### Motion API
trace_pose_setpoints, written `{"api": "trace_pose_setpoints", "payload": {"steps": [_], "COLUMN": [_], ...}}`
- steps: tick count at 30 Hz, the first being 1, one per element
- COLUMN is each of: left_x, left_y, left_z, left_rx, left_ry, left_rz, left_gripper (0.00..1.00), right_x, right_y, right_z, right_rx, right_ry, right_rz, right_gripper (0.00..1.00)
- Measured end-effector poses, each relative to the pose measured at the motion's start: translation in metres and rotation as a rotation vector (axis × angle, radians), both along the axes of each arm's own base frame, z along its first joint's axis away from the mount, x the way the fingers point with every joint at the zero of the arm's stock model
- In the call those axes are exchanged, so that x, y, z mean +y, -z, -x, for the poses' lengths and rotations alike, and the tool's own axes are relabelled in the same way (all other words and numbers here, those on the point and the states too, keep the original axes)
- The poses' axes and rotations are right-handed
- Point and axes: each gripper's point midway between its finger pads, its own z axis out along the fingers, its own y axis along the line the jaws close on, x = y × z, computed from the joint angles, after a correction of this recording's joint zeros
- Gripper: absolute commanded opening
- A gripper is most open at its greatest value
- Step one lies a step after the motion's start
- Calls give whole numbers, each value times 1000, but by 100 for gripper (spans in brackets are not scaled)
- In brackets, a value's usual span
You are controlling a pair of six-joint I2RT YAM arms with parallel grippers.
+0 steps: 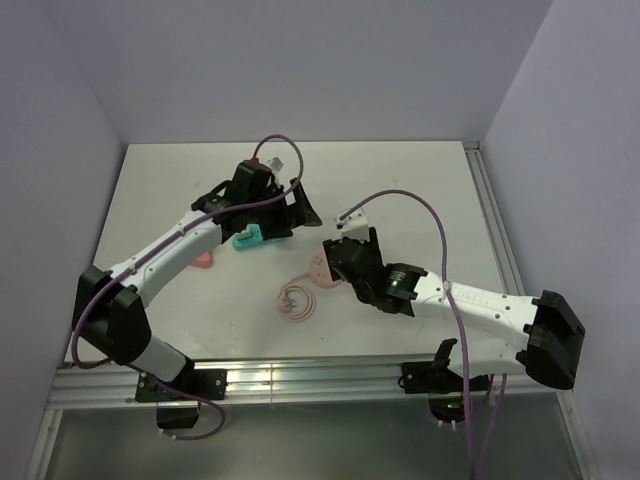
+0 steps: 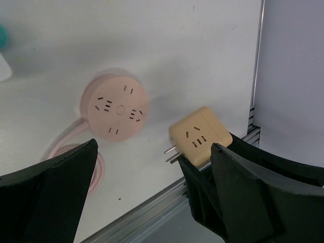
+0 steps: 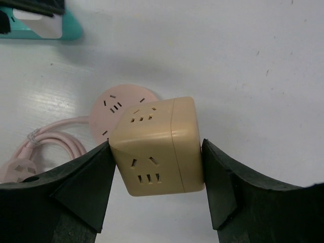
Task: Insert the plug
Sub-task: Pick up the plug from the center of the board.
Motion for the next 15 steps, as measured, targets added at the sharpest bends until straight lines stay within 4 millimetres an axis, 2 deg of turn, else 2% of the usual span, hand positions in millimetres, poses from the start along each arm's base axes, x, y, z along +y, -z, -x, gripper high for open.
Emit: {"api": "trace_pose_setpoints", "payload": {"steps": [4, 9, 15], "left_x": [21, 45, 34], "left_y": [-7, 10, 10], "left_z": [-5, -7, -5], "left_rx": [-49, -11, 27], "left_ry": [-47, -84, -43], "left_rz": [31, 90, 123], "left_gripper": [100, 99, 99], "right_x": [4, 6, 10], "right_y": [0, -1, 5], "right_z": [4, 7, 12], "right_rx": [-25, -55, -80], "right_ry": [-7, -9, -18], "right_rz": [8, 48, 122], "right_gripper": [47, 47, 47]}}
